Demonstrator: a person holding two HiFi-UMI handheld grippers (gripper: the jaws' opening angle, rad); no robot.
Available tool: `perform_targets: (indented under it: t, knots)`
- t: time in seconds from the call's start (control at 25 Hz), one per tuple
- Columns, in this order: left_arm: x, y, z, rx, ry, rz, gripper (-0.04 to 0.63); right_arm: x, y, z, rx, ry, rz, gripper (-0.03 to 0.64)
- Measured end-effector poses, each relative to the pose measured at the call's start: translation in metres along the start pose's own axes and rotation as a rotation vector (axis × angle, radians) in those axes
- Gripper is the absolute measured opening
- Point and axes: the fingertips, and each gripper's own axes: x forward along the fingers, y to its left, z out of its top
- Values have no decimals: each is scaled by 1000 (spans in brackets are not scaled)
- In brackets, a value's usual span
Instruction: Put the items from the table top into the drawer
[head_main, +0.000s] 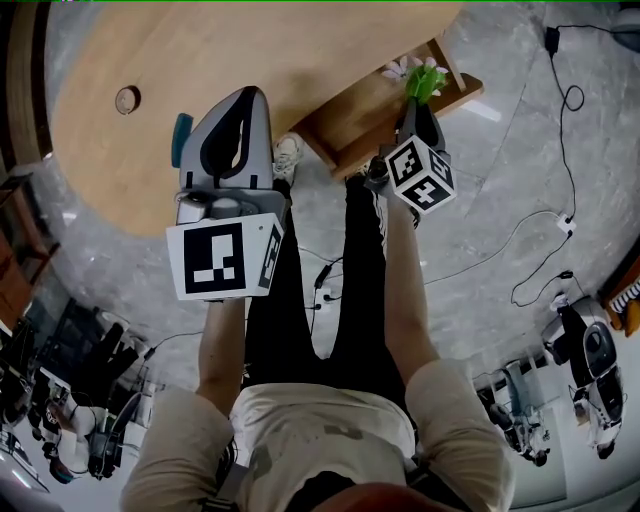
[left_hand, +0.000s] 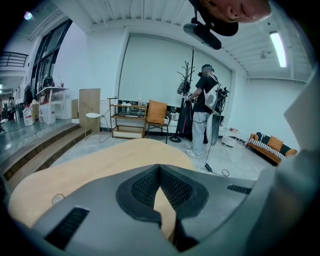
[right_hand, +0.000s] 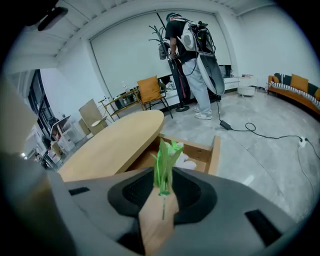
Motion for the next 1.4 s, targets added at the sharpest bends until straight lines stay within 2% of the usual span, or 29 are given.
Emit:
perform_targets:
  t: [0.04, 0.08, 0.24, 0.6, 0.64, 0.68, 0.8, 0.96, 1.16, 1.28, 1.4]
  knots:
    - [1, 0, 0, 1, 1, 0, 8, 2, -1, 1, -3, -1, -4, 137]
    - [2, -1, 1, 1, 2, 0, 8, 2, -1, 3, -17, -5, -11, 167]
    - [0, 1, 2, -1, -1, 2, 8, -6, 4, 7, -79, -19, -7, 167]
    - [-7, 3, 4, -9, -6, 9, 8, -16, 11, 10, -105, -16, -4, 166]
    - [-8, 4, 4, -11, -8, 11, 8, -18, 12, 14, -118, -25, -10, 141]
    - [-8, 5, 4, -13, -11, 14, 8, -20, 14, 20, -140, -42, -21, 6]
    - [-12, 12, 5, -18, -23, 31, 8, -34, 34, 51, -247, -134, -21, 5]
    - [-24, 23, 5, -41, -34, 61, 8, -72, 93, 104, -380, -293, 89, 5]
    - [-50, 57, 17, -109, -90, 136, 8, -130, 183, 159, -506, -473, 301, 3]
    - [-67, 79, 22, -108, -122, 203, 8, -149, 217, 170, -513, -515, 389, 5]
    - [-82, 95, 21, -113, -134, 247, 8, -154, 237, 169, -513, -518, 431, 5]
